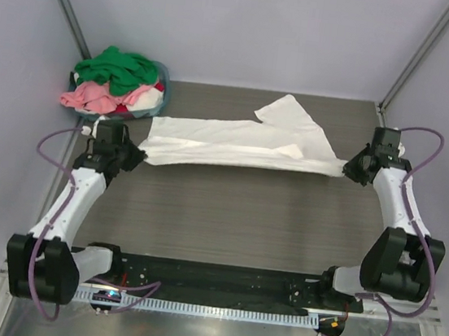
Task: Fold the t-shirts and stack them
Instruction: Fold the tshirt
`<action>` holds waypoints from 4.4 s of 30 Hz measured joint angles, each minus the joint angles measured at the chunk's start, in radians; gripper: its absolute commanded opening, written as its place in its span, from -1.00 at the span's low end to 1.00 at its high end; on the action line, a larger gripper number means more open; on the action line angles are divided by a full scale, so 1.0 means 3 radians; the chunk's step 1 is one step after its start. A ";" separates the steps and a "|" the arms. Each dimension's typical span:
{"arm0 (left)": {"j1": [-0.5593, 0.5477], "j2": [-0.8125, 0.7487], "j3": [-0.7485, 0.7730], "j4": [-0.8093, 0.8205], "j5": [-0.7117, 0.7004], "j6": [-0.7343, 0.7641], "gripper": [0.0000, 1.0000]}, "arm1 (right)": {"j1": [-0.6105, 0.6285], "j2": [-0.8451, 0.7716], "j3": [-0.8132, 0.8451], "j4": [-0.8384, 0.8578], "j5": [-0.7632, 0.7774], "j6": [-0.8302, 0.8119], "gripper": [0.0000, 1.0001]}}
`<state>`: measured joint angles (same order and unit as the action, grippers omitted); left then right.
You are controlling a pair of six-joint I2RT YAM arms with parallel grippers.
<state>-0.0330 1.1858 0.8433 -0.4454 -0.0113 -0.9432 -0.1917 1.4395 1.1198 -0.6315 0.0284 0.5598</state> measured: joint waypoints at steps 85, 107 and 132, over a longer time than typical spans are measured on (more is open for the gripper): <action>0.0019 -0.0955 0.0202 -0.1361 -0.0595 0.1445 0.99 | 0.1639 0.4435 0.4695 0.0874 0.0853 -0.1344 -0.58; 0.0102 0.0891 0.0811 -0.0506 -0.0456 0.1377 0.06 | 0.1638 0.2623 0.3140 0.0745 0.0738 -0.0998 -0.98; 0.0334 0.3126 0.2309 0.0317 0.0047 0.1245 -0.19 | 0.1639 0.1878 0.2103 0.0708 0.0286 -0.0696 -0.98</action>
<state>0.0673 2.1235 1.5360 -0.3504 0.0029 -0.5697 0.3000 2.0029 1.7508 -0.4191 0.1143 0.3511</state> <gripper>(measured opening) 0.414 0.036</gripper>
